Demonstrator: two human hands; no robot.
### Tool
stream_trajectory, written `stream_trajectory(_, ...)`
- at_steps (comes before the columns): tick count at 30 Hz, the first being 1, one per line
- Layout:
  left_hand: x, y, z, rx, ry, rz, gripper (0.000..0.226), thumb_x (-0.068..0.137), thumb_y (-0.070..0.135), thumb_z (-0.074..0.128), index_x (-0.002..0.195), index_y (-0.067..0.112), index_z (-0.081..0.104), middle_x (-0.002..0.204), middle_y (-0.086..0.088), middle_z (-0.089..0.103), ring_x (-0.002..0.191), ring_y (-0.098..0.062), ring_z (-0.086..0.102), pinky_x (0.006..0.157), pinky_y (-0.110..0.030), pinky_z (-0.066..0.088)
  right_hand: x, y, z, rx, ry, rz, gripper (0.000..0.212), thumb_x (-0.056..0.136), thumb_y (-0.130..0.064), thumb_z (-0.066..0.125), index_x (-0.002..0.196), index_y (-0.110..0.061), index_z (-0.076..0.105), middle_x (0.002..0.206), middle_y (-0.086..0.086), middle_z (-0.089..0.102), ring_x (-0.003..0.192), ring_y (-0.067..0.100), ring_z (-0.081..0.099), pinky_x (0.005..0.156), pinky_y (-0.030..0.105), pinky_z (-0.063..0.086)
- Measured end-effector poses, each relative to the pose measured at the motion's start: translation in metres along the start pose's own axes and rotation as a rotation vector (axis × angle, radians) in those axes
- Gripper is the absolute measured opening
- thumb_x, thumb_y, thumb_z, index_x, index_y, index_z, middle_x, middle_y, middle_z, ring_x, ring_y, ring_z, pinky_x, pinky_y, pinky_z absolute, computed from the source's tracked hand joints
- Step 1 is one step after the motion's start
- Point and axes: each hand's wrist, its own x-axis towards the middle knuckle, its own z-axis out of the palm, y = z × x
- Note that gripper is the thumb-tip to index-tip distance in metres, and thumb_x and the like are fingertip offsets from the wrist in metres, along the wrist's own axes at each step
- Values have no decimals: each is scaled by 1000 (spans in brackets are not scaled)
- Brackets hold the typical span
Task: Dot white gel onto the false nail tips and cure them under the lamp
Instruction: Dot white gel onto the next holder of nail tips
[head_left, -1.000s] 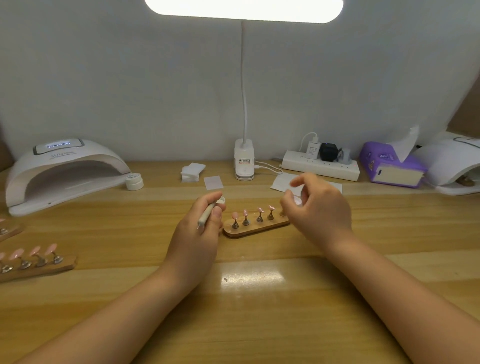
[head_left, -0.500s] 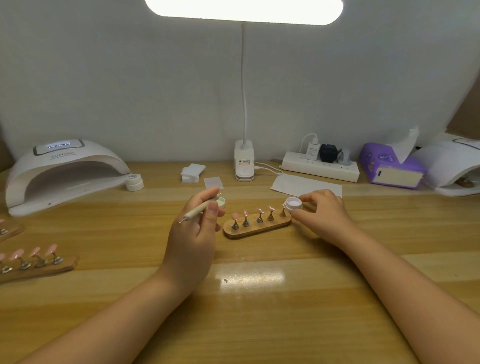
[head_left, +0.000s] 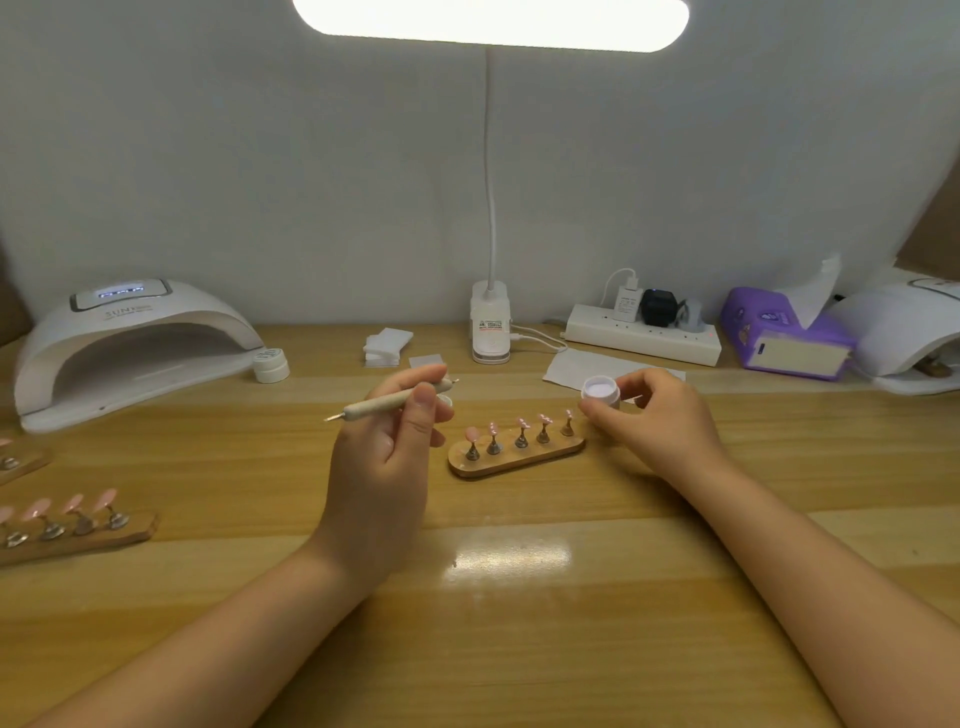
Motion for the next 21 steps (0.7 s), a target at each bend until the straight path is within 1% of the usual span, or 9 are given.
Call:
stream_trajectory(3, 4, 10, -1, -30, 25, 15, 29, 95, 38, 42, 108, 25, 64, 84, 2, 68, 76, -9, 63, 70, -21, 53, -5, -15, -4, 84, 59, -82, 39, 68, -57, 75, 89, -30, 59, 85, -17, 61, 82, 5, 59, 68, 24, 49)
stream_trajectory(6, 6, 20, -1, -48, 42, 47, 32, 95, 43, 42, 105, 24, 66, 83, 5, 68, 74, -7, 63, 68, -17, 51, -15, -35, -7, 162, 37, -170, 42, 59, -66, 71, 82, -34, 58, 77, -17, 64, 72, -1, 61, 60, 13, 48)
stream_trajectory(7, 6, 23, -1, -56, 43, 61, 32, 95, 42, 42, 103, 23, 66, 83, 5, 68, 74, -6, 63, 67, -17, 51, -18, -42, -7, 174, 27, -207, 45, 56, -68, 70, 82, -33, 59, 76, -17, 64, 71, -3, 61, 57, 11, 47)
stream_trajectory(9, 6, 28, -1, -67, 31, 88, 32, 95, 38, 42, 99, 20, 67, 83, 6, 69, 76, -6, 64, 67, -16, 51, -24, -54, -8, 173, 18, -292, 54, 54, -71, 66, 84, -27, 64, 76, -17, 65, 71, -5, 61, 58, 7, 46)
stream_trajectory(12, 8, 33, -2, -28, 15, 109, 26, 96, 37, 43, 93, 23, 66, 83, 11, 69, 76, -5, 65, 66, -13, 50, -34, -68, -9, 145, 5, -439, 64, 57, -73, 62, 89, -18, 69, 79, -10, 69, 71, 1, 62, 65, 13, 49)
stream_trajectory(15, 9, 34, -2, 22, 11, 113, 20, 96, 33, 45, 92, 24, 62, 82, 8, 67, 75, -5, 65, 65, -13, 49, -43, -81, -9, 97, 9, -537, 64, 61, -71, 59, 91, -15, 70, 80, -8, 69, 71, 6, 62, 67, 30, 54)
stream_trajectory(16, 9, 34, -2, 41, 9, 122, 18, 95, 32, 44, 92, 24, 60, 82, 7, 67, 74, -6, 65, 64, -15, 50, -45, -85, -10, 86, 13, -558, 64, 61, -70, 59, 90, -15, 70, 80, -7, 69, 70, 7, 62, 65, 32, 54)
stream_trajectory(19, 9, 34, -3, 119, 1, 147, 13, 95, 32, 44, 92, 27, 56, 80, 6, 65, 70, -12, 63, 62, -29, 53, -49, -91, -10, 71, 19, -590, 60, 62, -68, 60, 90, -16, 70, 80, -5, 70, 68, 9, 61, 62, 35, 54)
stream_trajectory(21, 10, 33, -3, 153, 1, 155, 14, 96, 33, 44, 92, 27, 56, 79, 7, 65, 71, -11, 63, 63, -31, 52, -51, -93, -11, 66, 17, -597, 60, 62, -68, 60, 90, -16, 71, 79, -5, 69, 68, 10, 61, 61, 36, 54)
